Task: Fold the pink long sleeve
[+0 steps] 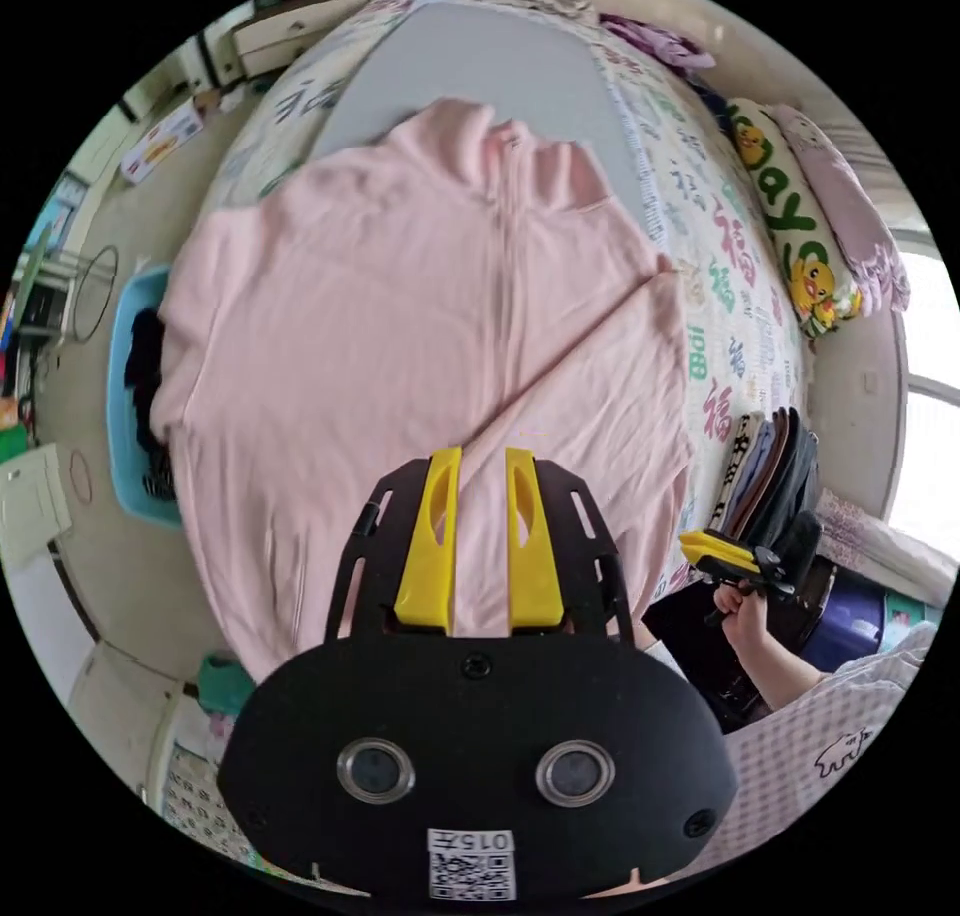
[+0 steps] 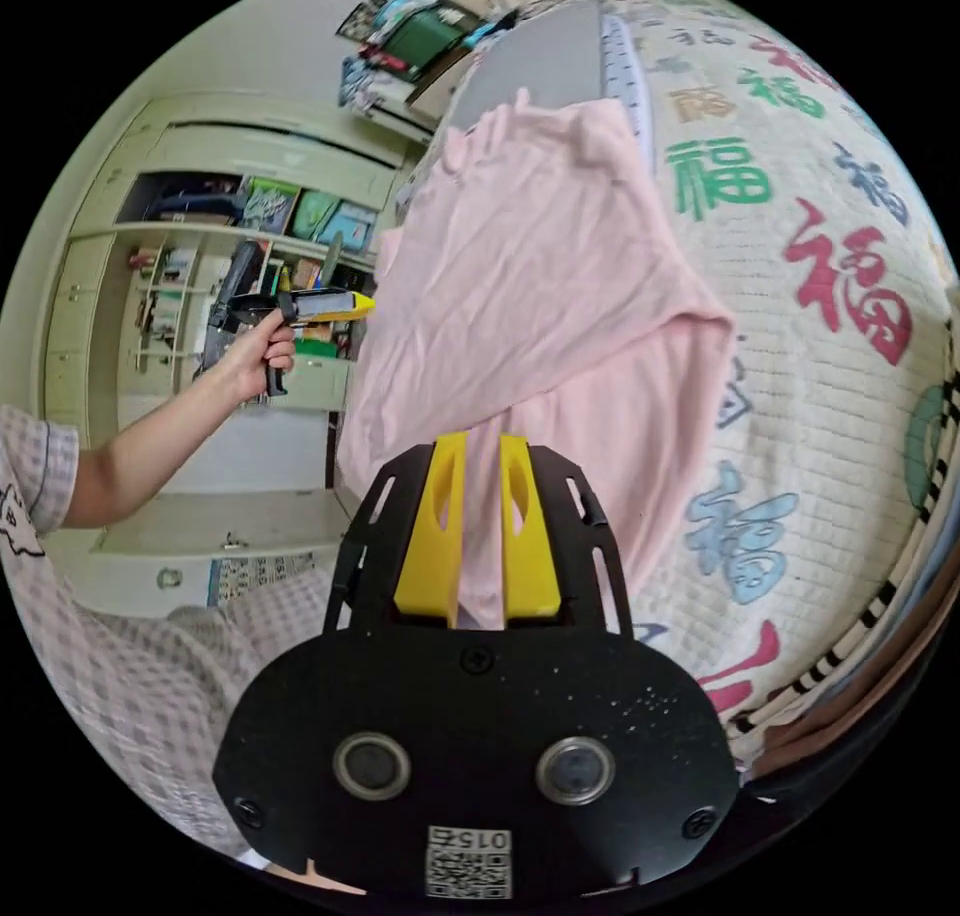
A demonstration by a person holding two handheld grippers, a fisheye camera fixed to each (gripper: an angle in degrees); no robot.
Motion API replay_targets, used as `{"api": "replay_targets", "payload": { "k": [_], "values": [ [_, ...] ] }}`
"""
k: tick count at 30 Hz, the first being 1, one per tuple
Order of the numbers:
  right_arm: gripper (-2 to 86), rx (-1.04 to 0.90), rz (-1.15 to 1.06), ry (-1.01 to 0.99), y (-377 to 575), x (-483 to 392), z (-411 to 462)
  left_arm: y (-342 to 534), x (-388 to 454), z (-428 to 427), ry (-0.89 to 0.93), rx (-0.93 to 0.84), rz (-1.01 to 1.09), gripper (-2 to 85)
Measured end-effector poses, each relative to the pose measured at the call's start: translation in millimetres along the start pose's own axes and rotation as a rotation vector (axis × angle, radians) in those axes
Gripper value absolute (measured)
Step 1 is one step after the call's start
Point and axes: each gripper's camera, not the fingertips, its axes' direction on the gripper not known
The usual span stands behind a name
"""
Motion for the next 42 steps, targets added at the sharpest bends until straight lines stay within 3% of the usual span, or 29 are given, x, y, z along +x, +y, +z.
{"api": "replay_targets", "payload": {
  "k": [6,16,21,25,30,35,38,42],
  "values": [
    [7.4,-0.06,0.093,-0.106,-16.7,-85.2,50.0,62.1,-101.2,17.5,0.164,-0.044,-0.102,7.9],
    [8.3,0.114,0.499,-0.073,-40.2,-154.7,55.1,61.7,-164.8,42.6,0.348,-0.139,0.176,6.9],
    [1.1,0.064,0.606,0.032,-70.3,-183.9,20.4,56.9,-191.4,42.2,0.368,-0.189,0.245,3.0],
    [0.1,-0.015,0.548,0.127,-93.0,-210.0,-9.8,59.3,-219.4,26.3,0.361,-0.173,0.232,1.8],
    [-0.1,-0.219,0.404,0.397,-147.4,-254.3,-12.3,63.8,-241.9,26.6,0.296,-0.19,0.223,1.9],
    [0.5,-0.287,0.397,0.382,-177.3,-271.8,-45.0,67.7,-265.8,16.0,0.282,-0.204,0.251,3.3],
    [1.1,-0.262,0.38,0.351,-202.2,-285.0,-85.9,68.7,-301.2,6.6,0.413,-0.245,0.201,4.6],
    [2.7,-0.231,0.222,0.443,-265.2,-328.2,-128.4,79.2,-418.7,-27.0,0.735,-0.039,-0.11,5.5]
  ]
}}
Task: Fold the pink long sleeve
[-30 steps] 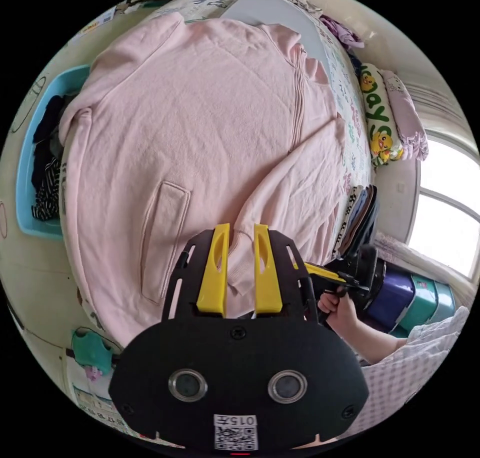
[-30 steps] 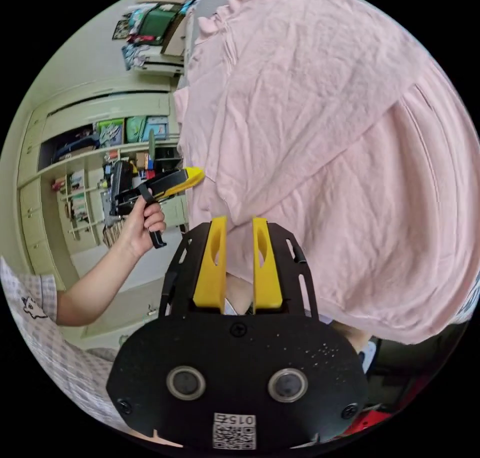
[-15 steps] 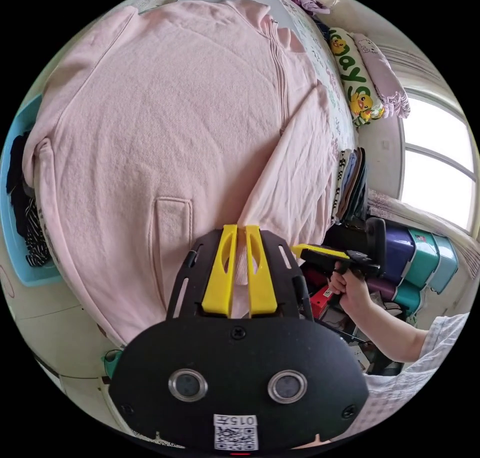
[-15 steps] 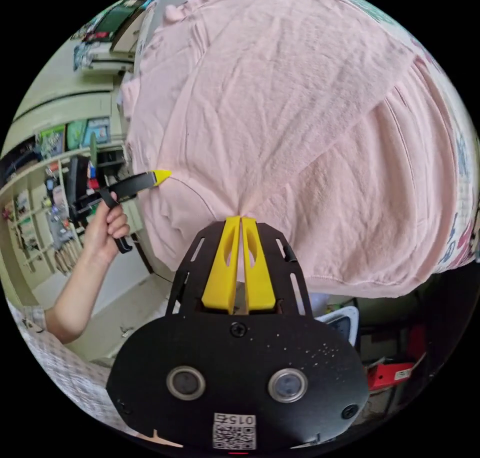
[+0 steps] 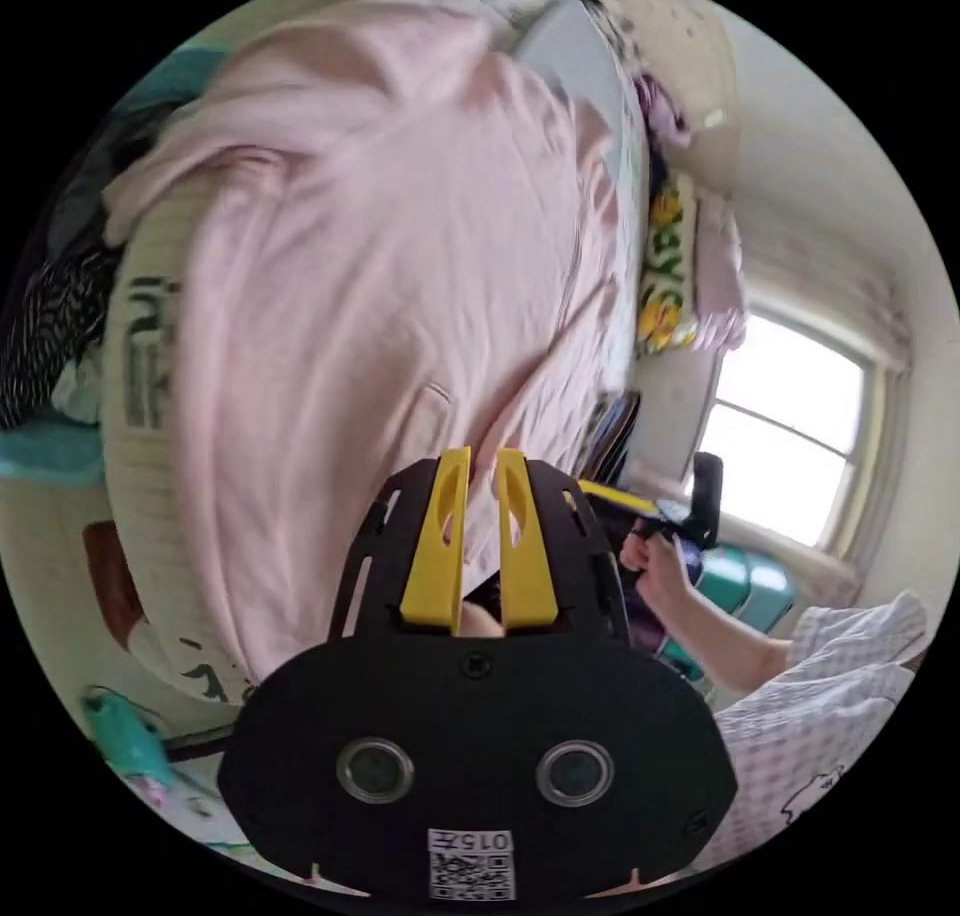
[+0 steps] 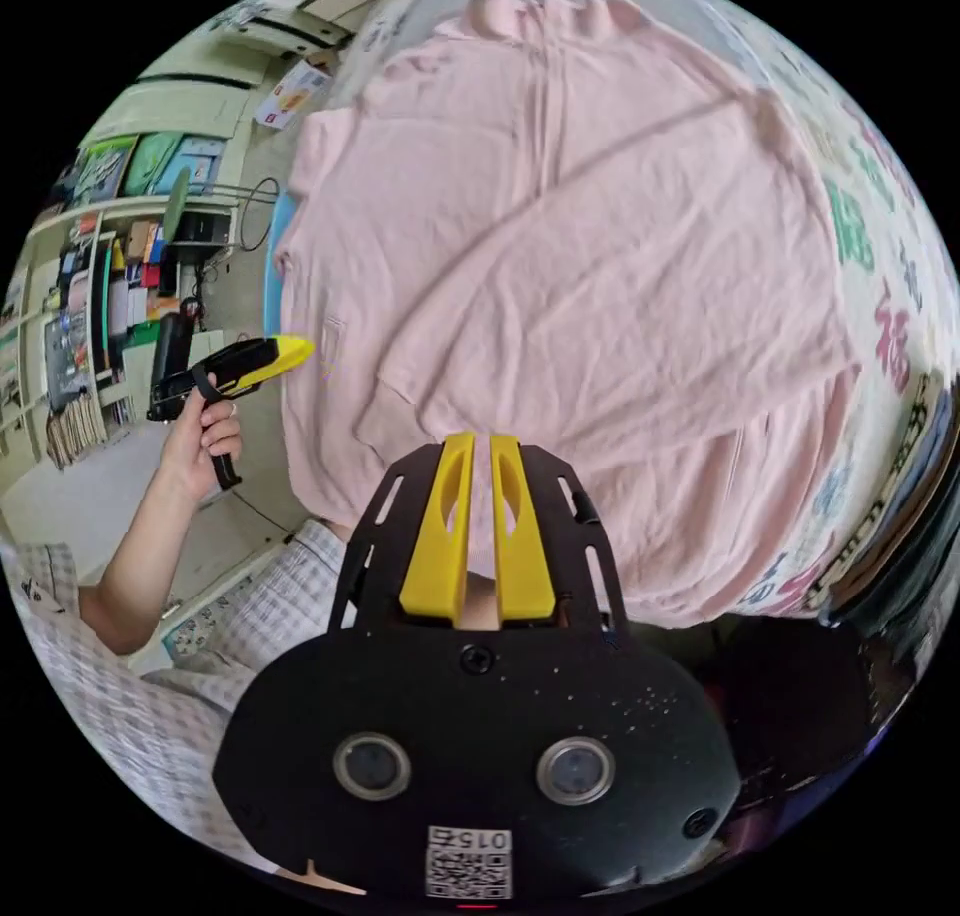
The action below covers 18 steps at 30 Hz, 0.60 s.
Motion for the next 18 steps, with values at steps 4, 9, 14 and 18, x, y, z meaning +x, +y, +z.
{"api": "replay_targets", "payload": {
  "k": [4,9,14,18],
  "values": [
    [4.1,0.045,-0.167,0.038,-67.7,-50.7,-32.6,8.4,-106.4,-104.1,0.139,0.39,-0.326,7.9],
    [6.4,0.086,-0.385,-0.047,-181.7,-144.9,-28.8,1.6,-219.7,-138.1,0.419,0.633,-0.628,11.7],
    [6.7,-0.019,-0.478,0.006,-243.0,-210.1,13.9,-17.7,-282.2,-131.6,0.474,0.67,-0.789,13.3],
    [4.0,-0.129,-0.5,0.115,-255.7,-217.7,51.5,-47.1,-305.0,-131.0,0.416,0.641,-0.759,13.4]
  ]
}}
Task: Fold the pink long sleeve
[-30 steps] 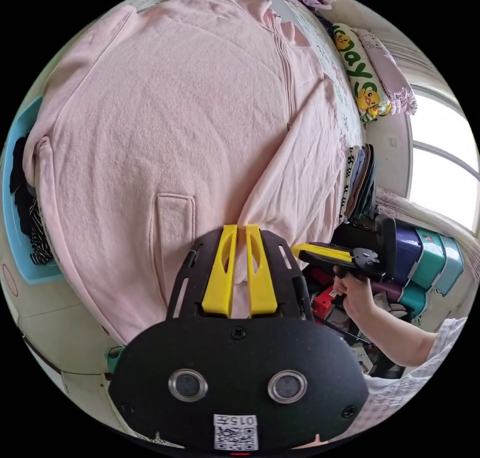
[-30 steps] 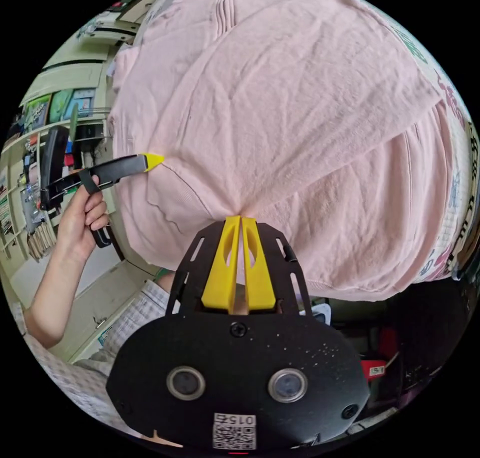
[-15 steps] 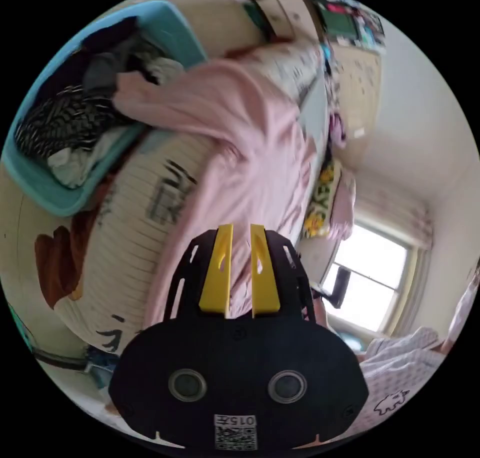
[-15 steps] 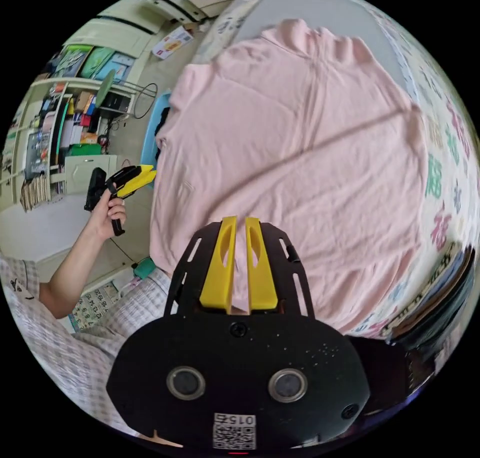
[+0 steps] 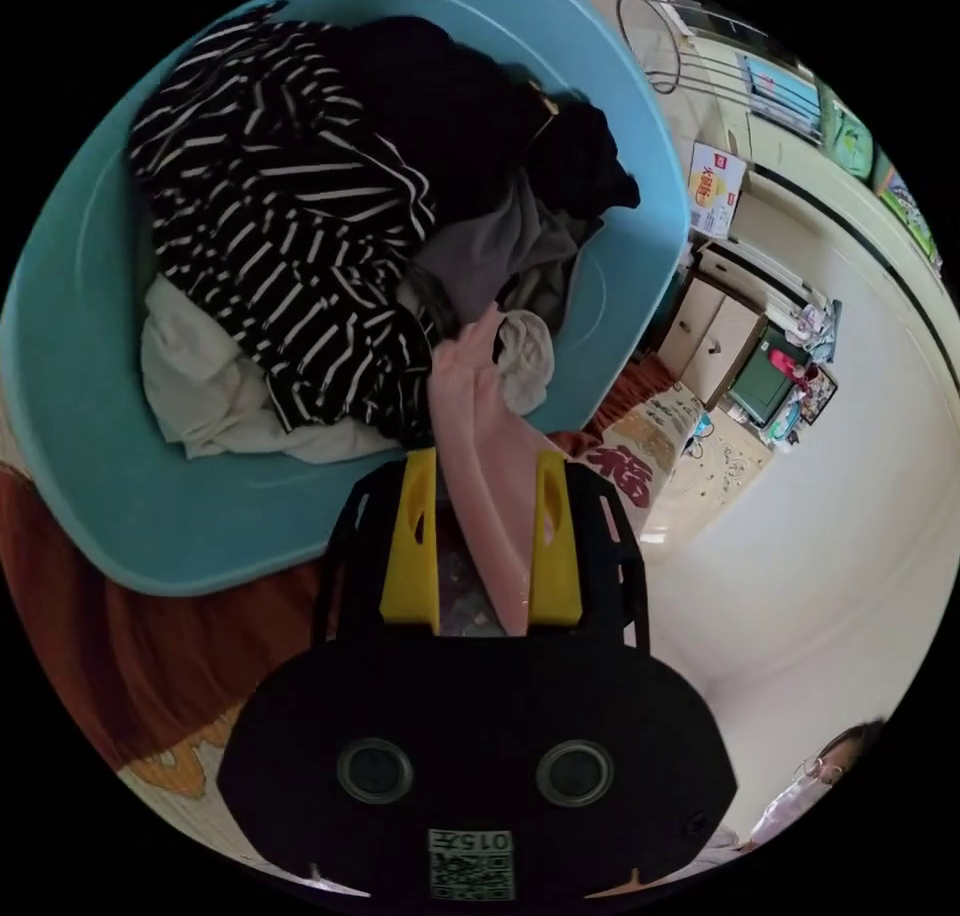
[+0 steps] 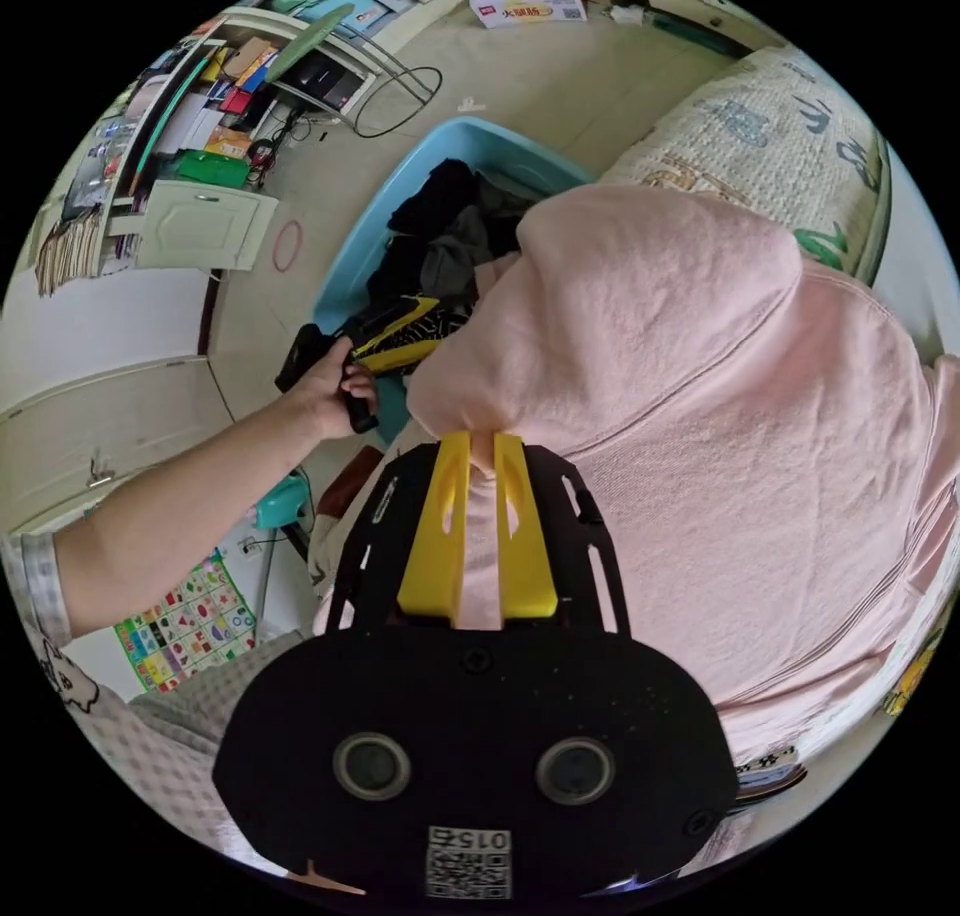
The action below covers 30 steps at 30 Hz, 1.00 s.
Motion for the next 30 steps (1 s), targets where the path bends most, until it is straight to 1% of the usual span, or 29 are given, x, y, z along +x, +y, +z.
{"api": "replay_targets", "payload": {
  "k": [3,5,7,11,13,14,16,17,19,20,22,23,24,25,26,27,28,29,30],
  "values": [
    [2.3,0.003,0.0,0.054,1.2,-0.4,5.7,-15.2,0.3,22.1,-0.043,-0.06,0.018,12.7],
    [1.7,-0.006,-0.019,0.086,1.4,-1.1,9.7,-19.3,-2.0,32.3,-0.035,-0.077,0.007,9.4],
    [1.4,-0.022,-0.021,0.094,1.1,2.3,13.4,-15.6,2.6,31.0,-0.015,-0.027,0.042,2.1],
    [1.6,-0.041,0.011,0.032,6.1,24.2,21.3,-1.0,21.7,9.2,0.087,0.081,0.121,0.1],
    [2.3,-0.02,0.038,-0.03,15.5,35.8,21.1,18.4,53.3,-14.3,0.164,0.126,0.278,-0.3],
    [2.7,0.017,0.065,-0.081,26.6,43.9,16.5,25.8,64.5,-20.6,0.174,0.132,0.335,-0.4],
    [3.0,0.099,0.098,-0.175,50.9,55.2,4.9,69.1,115.9,-40.8,0.198,0.11,0.585,-0.6],
    [3.1,0.16,0.135,-0.231,72.1,64.4,-3.9,83.7,129.0,-44.8,0.211,0.098,0.651,-0.6],
    [3.2,0.25,0.203,-0.297,110.3,80.3,-17.2,154.8,175.5,-55.3,0.292,0.008,0.913,-0.6],
    [3.3,0.307,0.249,-0.326,139.4,91.9,-25.8,175.0,184.8,-55.7,0.305,-0.025,0.972,-0.6],
    [3.5,0.388,0.337,-0.343,189.2,111.6,-37.3,260.7,207.8,-45.0,0.295,-0.18,1.19,-0.6],
    [3.8,0.439,0.401,-0.344,224.8,126.1,-42.7,281.0,208.6,-38.7,0.282,-0.224,1.227,-0.5],
    [4.2,0.485,0.479,-0.351,262.1,142.8,-44.3,317.0,203.3,-21.4,0.248,-0.322,1.272,-0.5],
    [4.4,0.505,0.516,-0.361,281.0,151.9,-43.3,346.8,189.7,1.7,0.186,-0.425,1.289,-0.4],
    [4.8,0.534,0.591,-0.38,318.6,170.6,-37.3,358.8,179.8,14.6,0.14,-0.471,1.287,-0.4],
    [5.3,0.544,0.679,-0.386,354.8,188.5,-26.7,376.6,156.1,40.4,0.023,-0.535,1.265,-0.4],
    [5.5,0.546,0.719,-0.389,371.7,196.4,-20.4,386.9,128.5,65.6,-0.111,-0.579,1.215,-0.3],
    [6.3,0.544,0.777,-0.408,401.5,210.6,-6.0,389.3,114.7,77.2,-0.164,-0.606,1.181,-0.3],
    [7.4,0.531,0.815,-0.446,423.9,222.5,10.3,389.3,89.0,99.6,-0.251,-0.695,1.067,-0.1]
  ]
}}
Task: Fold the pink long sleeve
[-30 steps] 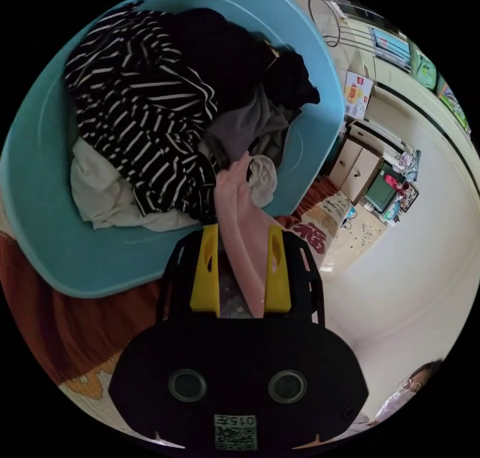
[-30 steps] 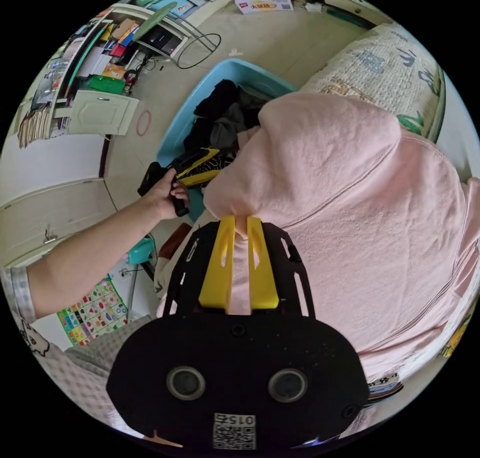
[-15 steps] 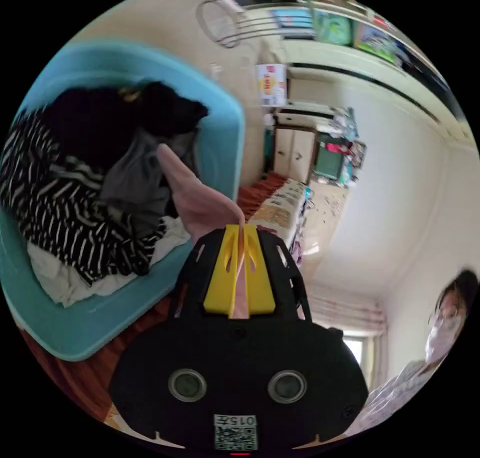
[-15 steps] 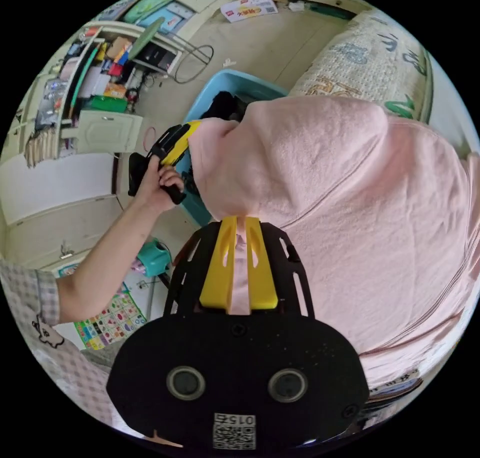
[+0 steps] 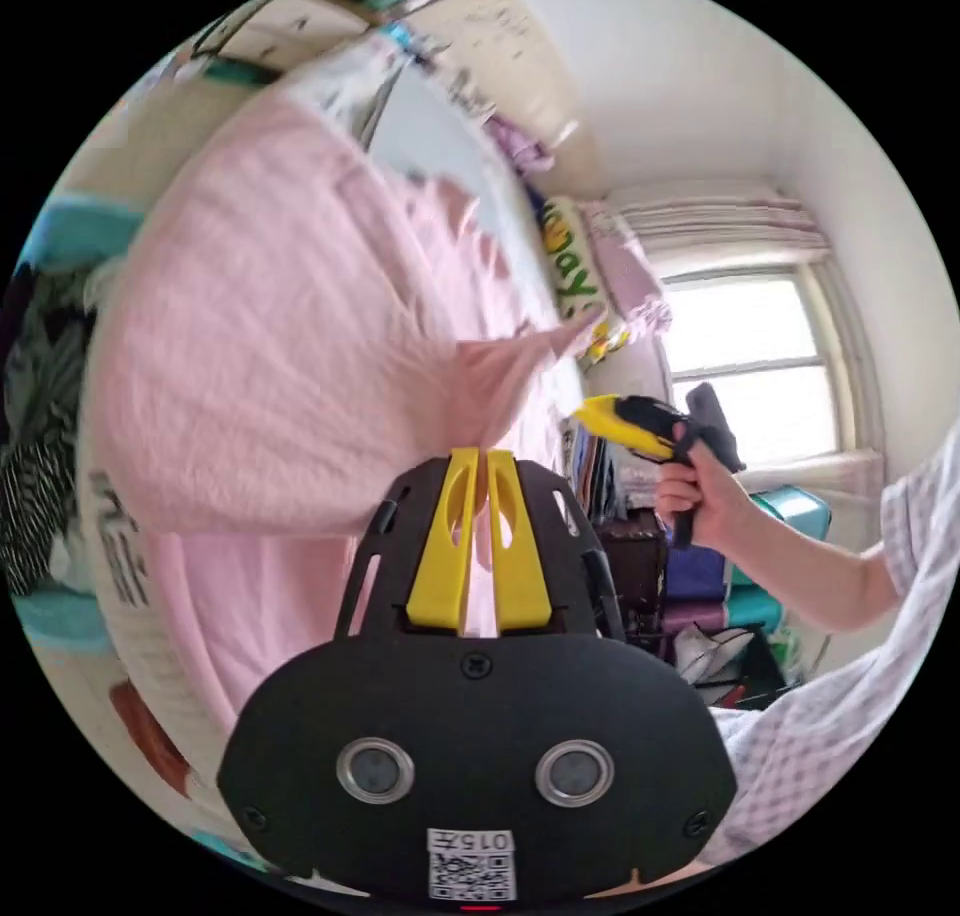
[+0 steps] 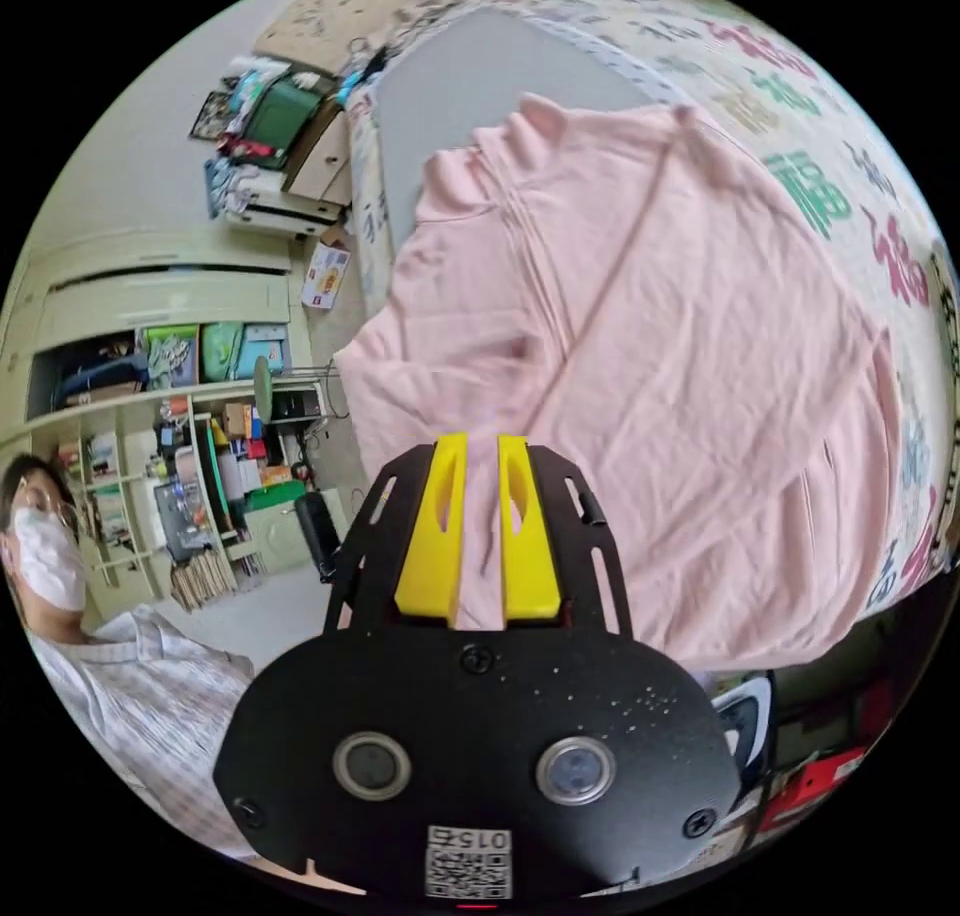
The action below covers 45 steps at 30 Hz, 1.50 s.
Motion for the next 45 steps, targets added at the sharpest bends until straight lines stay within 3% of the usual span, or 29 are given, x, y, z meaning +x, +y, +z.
{"api": "replay_targets", "payload": {
  "k": [2,9,15,22,27,32,37,44,45],
  "values": [
    [9.2,-0.001,0.069,-0.054,10.6,36.5,2.0,9.7,-9.8,22.1,0.012,-0.035,-0.087,0.0],
    [15.6,-0.06,0.126,-0.116,12.9,117.7,50.3,21.7,13.2,35.0,-0.109,-0.009,-0.038,1.5],
    [5.9,-0.195,0.137,-0.241,-0.3,151.8,100.5,27.4,35.0,35.2,-0.167,0.005,-0.02,5.3],
    [4.8,-0.086,-0.042,-0.182,34.8,163.1,38.9,58.0,46.8,-20.3,-0.115,0.219,-0.118,6.7],
    [4.7,-0.029,0.003,-0.095,73.9,207.7,-13.4,75.4,20.4,-37.8,-0.049,0.34,-0.282,8.0],
    [4.6,-0.057,0.07,-0.121,81.1,238.9,0.9,79.9,-11.0,-25.9,0.044,0.443,-0.437,8.5],
    [4.2,-0.145,0.04,-0.047,78.0,230.7,34.0,76.5,-37.7,-35.3,0.094,0.681,-0.576,9.1],
    [4.2,-0.373,0.065,0.043,80.5,227.8,84.8,48.4,-51.7,-38.6,0.019,0.641,-0.619,8.5],
    [4.3,-0.405,0.04,0.137,73.5,226.2,82.5,44.8,-54.3,-40.7,0.008,0.621,-0.62,8.3]
  ]
}}
